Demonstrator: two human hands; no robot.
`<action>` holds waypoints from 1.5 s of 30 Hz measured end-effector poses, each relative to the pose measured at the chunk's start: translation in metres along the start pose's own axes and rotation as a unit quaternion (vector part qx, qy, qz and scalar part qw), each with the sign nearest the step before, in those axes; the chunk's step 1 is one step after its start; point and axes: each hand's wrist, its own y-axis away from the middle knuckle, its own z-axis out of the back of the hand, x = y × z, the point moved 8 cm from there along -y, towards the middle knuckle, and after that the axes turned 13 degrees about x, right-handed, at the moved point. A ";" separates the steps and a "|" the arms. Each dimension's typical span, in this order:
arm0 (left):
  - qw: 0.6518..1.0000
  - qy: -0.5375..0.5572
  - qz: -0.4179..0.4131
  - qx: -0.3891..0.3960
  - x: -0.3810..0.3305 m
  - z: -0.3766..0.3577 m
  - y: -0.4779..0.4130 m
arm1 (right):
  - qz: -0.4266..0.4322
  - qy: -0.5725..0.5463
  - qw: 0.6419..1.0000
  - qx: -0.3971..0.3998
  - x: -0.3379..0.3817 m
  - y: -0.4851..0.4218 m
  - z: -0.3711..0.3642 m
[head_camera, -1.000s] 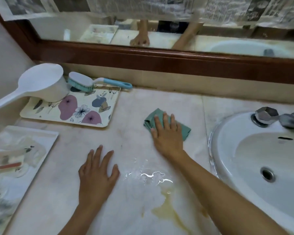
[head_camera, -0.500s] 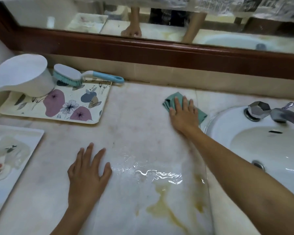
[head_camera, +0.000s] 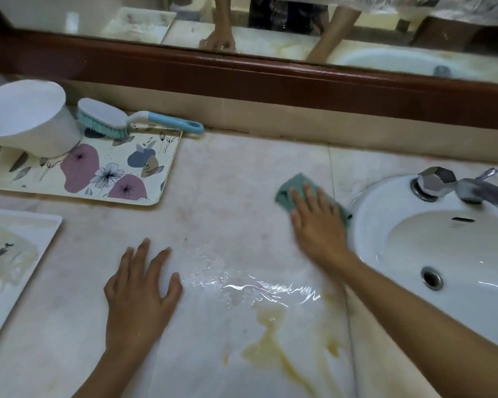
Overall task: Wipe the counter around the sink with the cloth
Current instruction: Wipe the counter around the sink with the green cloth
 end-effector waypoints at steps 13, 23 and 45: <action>1.000 0.021 -0.001 -0.001 0.002 0.000 -0.003 | 0.119 -0.012 0.993 0.017 0.071 0.006 -0.007; 1.000 0.008 0.009 -0.002 0.001 0.001 -0.001 | -0.227 -0.141 0.964 -0.003 -0.022 -0.094 0.041; 0.999 0.034 -0.023 -0.027 0.000 0.003 0.002 | 0.097 -0.007 0.994 0.056 0.132 0.014 -0.024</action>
